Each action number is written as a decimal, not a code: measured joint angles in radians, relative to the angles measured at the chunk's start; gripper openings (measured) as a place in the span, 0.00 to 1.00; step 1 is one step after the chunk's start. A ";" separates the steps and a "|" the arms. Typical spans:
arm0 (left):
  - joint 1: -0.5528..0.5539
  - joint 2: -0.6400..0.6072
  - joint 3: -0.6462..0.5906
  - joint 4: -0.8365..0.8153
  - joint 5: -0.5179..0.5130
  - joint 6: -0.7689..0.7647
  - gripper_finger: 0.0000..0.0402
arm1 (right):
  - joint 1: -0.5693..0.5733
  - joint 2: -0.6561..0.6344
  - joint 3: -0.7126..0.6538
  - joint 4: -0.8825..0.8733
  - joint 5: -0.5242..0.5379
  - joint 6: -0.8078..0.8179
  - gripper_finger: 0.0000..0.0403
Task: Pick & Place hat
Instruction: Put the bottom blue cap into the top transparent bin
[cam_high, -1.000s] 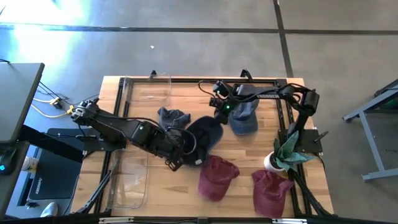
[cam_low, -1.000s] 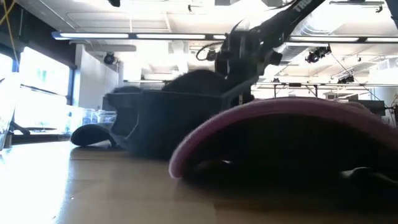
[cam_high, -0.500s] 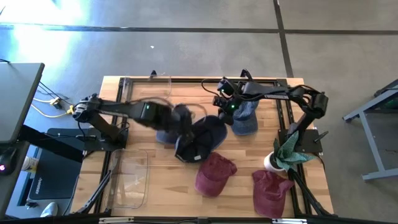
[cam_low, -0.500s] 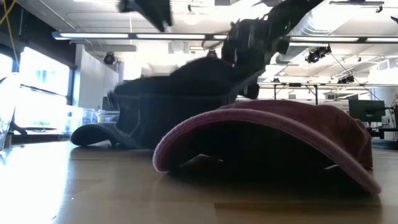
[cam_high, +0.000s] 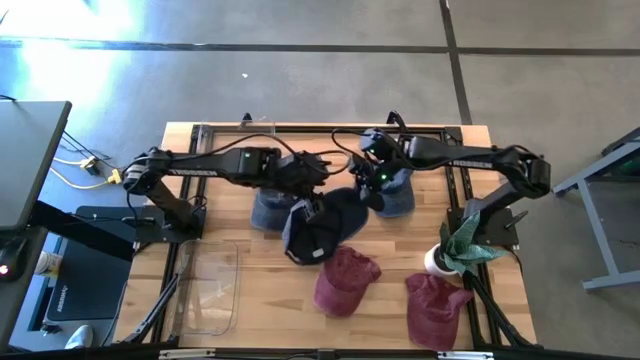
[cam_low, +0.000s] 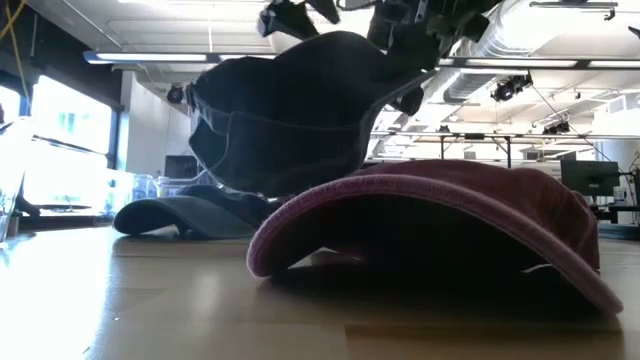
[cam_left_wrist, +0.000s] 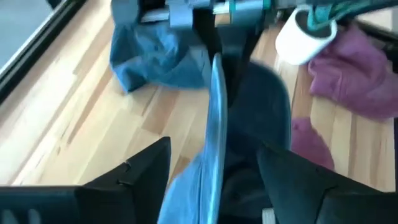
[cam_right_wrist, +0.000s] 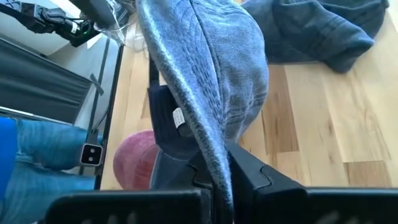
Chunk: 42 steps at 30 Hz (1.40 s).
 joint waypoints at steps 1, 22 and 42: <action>0.000 0.007 -0.001 0.007 0.006 0.007 0.54 | 0.005 -0.003 0.000 0.000 0.001 0.000 0.05; 0.012 0.064 -0.001 -0.115 0.100 -0.267 0.01 | 0.048 -0.118 0.000 -0.174 0.198 0.019 0.23; 0.317 0.064 -0.347 0.498 0.458 -0.674 0.00 | 0.521 -0.457 0.000 -0.324 0.584 0.215 0.22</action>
